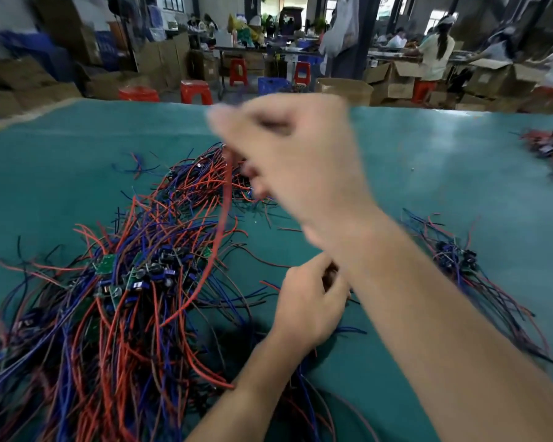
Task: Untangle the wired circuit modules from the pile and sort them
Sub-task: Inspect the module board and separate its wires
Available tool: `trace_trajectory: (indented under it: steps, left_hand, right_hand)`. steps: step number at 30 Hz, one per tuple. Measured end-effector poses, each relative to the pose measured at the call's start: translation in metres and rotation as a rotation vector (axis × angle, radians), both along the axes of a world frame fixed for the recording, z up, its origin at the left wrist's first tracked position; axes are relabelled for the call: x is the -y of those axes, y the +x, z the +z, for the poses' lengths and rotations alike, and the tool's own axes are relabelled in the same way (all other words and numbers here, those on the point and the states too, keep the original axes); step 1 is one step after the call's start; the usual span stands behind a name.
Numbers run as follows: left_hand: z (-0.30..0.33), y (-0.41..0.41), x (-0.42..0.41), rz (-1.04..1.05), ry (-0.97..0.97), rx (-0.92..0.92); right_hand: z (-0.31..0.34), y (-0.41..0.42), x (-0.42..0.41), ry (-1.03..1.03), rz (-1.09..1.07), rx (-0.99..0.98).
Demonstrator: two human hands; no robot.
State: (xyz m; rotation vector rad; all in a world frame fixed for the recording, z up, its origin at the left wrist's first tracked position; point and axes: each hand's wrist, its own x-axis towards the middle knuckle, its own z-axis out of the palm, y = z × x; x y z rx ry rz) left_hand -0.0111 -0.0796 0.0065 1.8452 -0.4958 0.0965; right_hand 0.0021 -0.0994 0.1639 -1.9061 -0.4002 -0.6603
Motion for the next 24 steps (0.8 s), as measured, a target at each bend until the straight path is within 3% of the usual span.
trace_trajectory:
  steps: [2,5,8,12,15,21,24]
  left_hand:
    - [-0.002,-0.001,-0.003,-0.001,0.03,-0.044]
    - [-0.006,0.004,-0.001,0.035,0.124,-0.011]
    - [-0.002,0.007,0.001,0.03,0.127,0.005]
    - [0.001,0.005,-0.001,-0.01,0.045,0.019]
    - [-0.001,0.006,-0.001,-0.033,0.027,0.013]
    - [-0.003,0.007,0.001,-0.002,0.053,-0.046]
    - [-0.004,0.007,0.002,0.026,0.041,-0.045]
  right_hand:
    - [-0.001,0.02,-0.03,-0.183,0.073,-0.149]
    - [-0.014,0.063,-0.036,-0.458,-0.023,-0.27]
    - [-0.038,0.105,-0.013,-0.686,-0.157,-0.383]
    - [-0.074,0.13,0.011,-0.951,-0.123,-0.611]
    - [-0.087,0.135,0.022,-0.851,-0.154,-0.6]
    - [-0.047,0.119,0.053,-0.489,-0.306,-0.271]
    - [-0.016,0.095,0.08,-0.149,-0.279,-0.241]
